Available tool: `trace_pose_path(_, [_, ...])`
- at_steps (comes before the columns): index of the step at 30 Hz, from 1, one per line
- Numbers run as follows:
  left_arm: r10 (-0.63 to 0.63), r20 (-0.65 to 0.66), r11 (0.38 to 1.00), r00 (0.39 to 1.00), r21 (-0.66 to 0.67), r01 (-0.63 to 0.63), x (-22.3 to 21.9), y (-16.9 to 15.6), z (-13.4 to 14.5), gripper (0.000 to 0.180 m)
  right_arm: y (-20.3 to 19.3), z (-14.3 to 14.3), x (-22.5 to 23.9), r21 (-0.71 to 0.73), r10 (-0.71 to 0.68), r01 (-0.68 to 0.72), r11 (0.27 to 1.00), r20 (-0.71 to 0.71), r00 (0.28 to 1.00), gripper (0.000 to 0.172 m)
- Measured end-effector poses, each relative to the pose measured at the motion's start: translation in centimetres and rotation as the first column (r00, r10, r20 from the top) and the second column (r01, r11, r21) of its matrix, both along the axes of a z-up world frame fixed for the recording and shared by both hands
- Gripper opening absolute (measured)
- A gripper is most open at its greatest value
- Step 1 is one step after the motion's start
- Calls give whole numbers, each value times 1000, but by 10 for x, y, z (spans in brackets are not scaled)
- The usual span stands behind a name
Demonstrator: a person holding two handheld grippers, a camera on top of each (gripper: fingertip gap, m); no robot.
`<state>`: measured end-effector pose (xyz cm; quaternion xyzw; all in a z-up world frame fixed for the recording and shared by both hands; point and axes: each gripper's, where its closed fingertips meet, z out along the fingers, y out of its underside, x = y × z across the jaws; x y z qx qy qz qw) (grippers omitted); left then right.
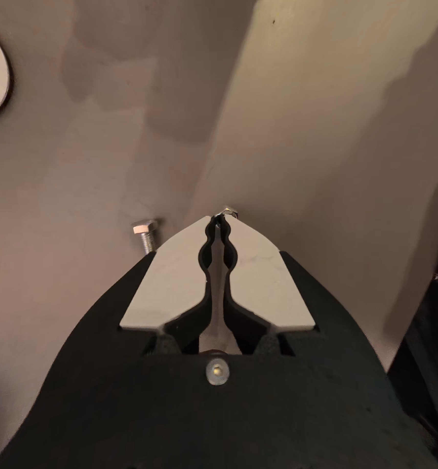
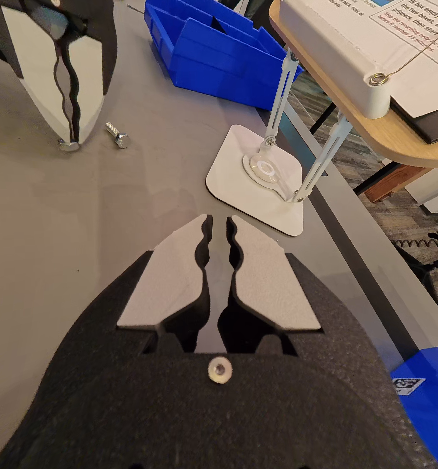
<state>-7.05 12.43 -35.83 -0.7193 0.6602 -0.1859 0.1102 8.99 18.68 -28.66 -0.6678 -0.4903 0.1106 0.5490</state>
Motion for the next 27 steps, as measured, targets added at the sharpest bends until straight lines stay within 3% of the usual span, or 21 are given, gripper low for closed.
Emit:
trace_pose_path(4, [26,15,1000,1000,8,-26,2,1,-4,3,-1,0,-2,-1,10,-10,1000,2,1000,10])
trace_pose_path(6, [33,13,998,999,46,-33,-1,3,-3,13,-2,0,-4,0,15,-15,1000,4,1000,11])
trace_pose_path(9, [92,75,993,993,61,-97,-10,11,14,18,-3,1,-4,7,18,-18,1000,5,1000,11])
trace_pose_path(11, [162,116,978,980,117,-175,-23,29,24,17,-3,0,-4,7,17,-17,1000,12,1000,11])
trace_pose_path(13, [205,75,967,976,142,-214,-39,43,16,20,-3,-2,-6,2,23,-23,1000,23,999,11])
trace_pose_path(19, [189,52,970,981,143,-195,-36,48,-8,15,-10,-3,-24,-6,62,-62,998,76,995,12])
trace_pose_path(27, [157,16,977,988,143,-157,-31,45,-4,9,-31,-3,-98,-74,229,-221,973,145,963,25])
